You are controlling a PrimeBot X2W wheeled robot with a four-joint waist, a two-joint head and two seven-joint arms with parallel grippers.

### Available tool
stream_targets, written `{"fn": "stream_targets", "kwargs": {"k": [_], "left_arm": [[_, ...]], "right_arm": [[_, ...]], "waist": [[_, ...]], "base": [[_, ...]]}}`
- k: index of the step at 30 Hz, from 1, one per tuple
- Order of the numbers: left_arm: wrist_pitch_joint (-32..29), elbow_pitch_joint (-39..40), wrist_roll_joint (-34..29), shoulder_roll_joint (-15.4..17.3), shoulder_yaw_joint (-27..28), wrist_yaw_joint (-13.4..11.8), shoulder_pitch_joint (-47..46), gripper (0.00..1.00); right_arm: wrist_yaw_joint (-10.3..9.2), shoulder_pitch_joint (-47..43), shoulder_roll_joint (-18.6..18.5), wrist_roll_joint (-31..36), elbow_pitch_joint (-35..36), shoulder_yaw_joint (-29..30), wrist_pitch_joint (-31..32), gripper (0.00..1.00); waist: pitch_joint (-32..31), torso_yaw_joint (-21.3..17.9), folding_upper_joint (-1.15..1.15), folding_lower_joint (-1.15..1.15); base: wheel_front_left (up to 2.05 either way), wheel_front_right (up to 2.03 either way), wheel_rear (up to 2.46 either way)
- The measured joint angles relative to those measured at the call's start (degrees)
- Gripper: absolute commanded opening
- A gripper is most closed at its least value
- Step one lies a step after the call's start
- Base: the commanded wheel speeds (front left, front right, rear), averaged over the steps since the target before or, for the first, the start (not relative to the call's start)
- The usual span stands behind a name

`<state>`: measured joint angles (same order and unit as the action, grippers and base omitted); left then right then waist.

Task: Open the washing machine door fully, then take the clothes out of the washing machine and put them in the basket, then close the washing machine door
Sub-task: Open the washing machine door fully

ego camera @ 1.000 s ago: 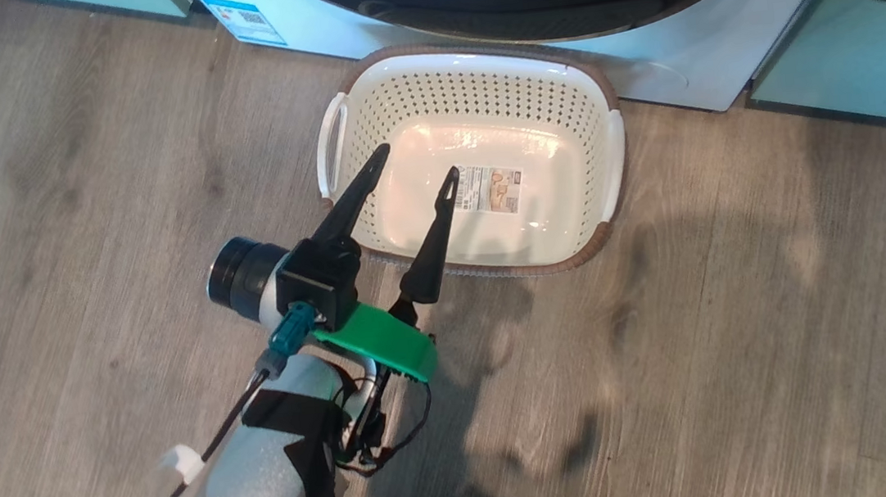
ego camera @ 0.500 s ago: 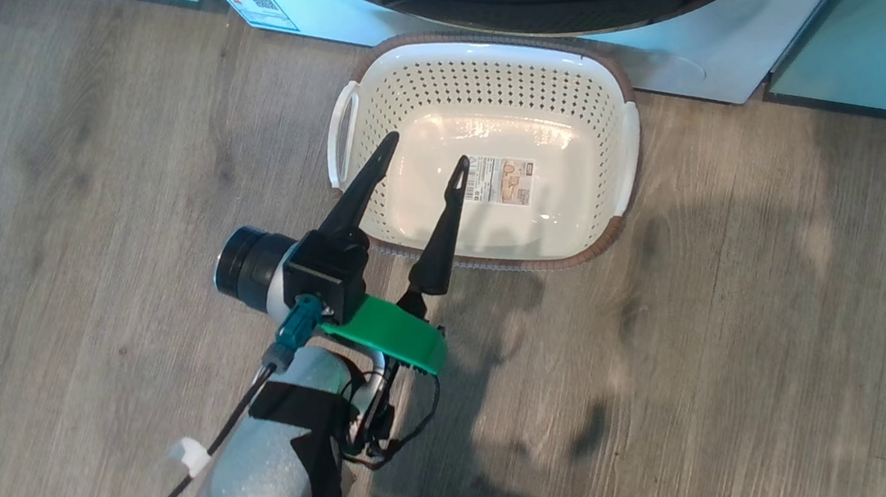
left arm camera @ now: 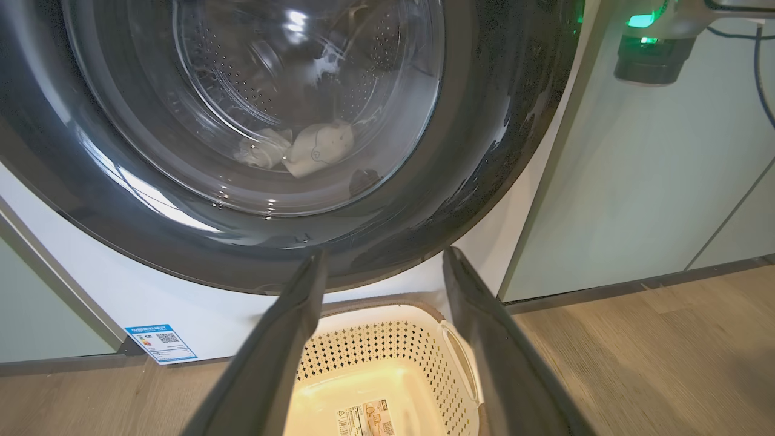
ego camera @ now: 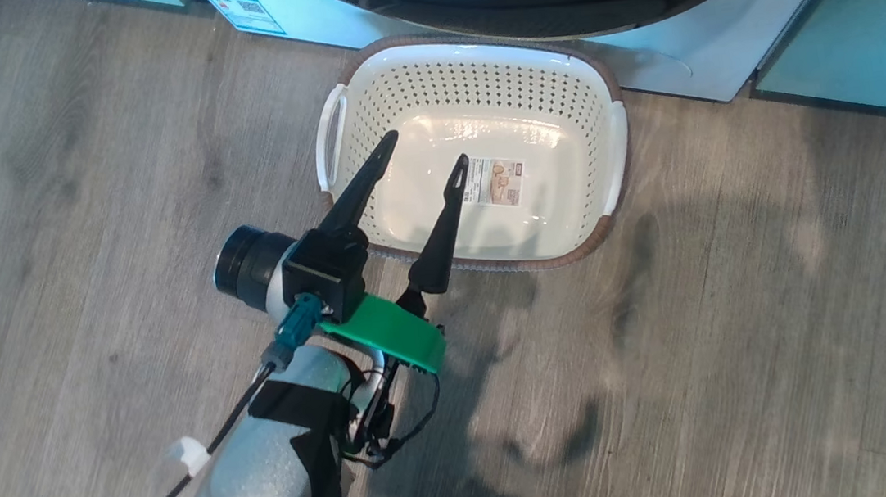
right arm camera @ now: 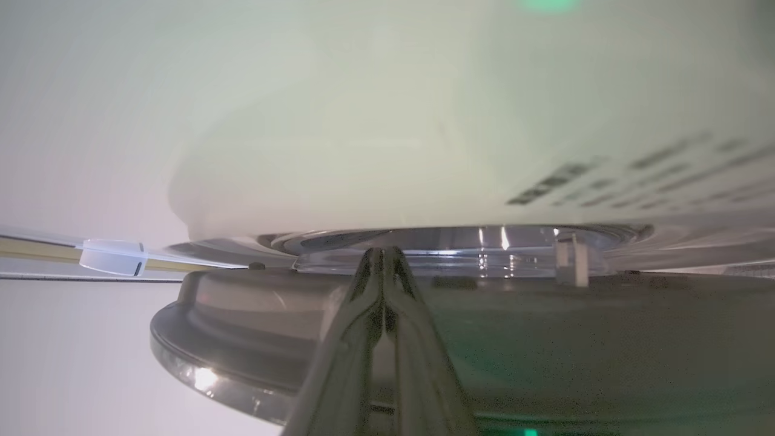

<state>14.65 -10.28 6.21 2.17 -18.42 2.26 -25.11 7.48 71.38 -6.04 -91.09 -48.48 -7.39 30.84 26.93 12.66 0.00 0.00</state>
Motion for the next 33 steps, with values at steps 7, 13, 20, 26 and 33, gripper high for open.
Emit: {"fn": "stream_targets", "kwargs": {"k": [7, 13, 20, 26, 33], "left_arm": [[0.00, -0.04, -0.01, 0.00, 0.04, 0.01, -0.06, 1.00], [0.00, -0.13, -0.07, 0.01, 0.08, 0.02, -0.04, 1.00], [0.00, -0.66, -0.08, 0.00, 0.62, 0.08, 0.48, 1.00], [0.00, -1.38, -0.08, 0.01, 1.54, 0.10, 2.19, 1.00], [0.00, -1.71, -0.44, 0.03, 1.72, 0.62, 4.47, 1.00]], "right_arm": [[0.00, -3.33, 0.32, -0.16, 3.13, -0.49, 1.01, 0.00], [0.00, -6.71, 0.74, -1.14, 5.41, -1.04, 2.13, 0.00], [0.00, -11.50, 1.09, -2.58, 7.60, -2.60, 3.55, 0.00], [0.00, -16.08, 1.27, -4.08, 9.04, -4.54, 4.05, 0.00], [0.00, -21.13, 1.33, -7.34, 10.50, -7.97, 4.30, 0.00]], "waist": [[-0.30, -0.58, 0.00, 0.00], [-1.18, -0.82, 0.00, 0.00], [-3.33, -1.19, 0.00, 0.00], [-5.93, -1.26, 0.00, -0.01], [-9.07, -0.90, 0.00, -0.01]], "base": [[0.00, 0.00, 0.00], [0.00, 0.00, 0.00], [0.00, 0.00, 0.00], [0.00, 0.00, 0.00], [0.00, 0.00, 0.00]]}}
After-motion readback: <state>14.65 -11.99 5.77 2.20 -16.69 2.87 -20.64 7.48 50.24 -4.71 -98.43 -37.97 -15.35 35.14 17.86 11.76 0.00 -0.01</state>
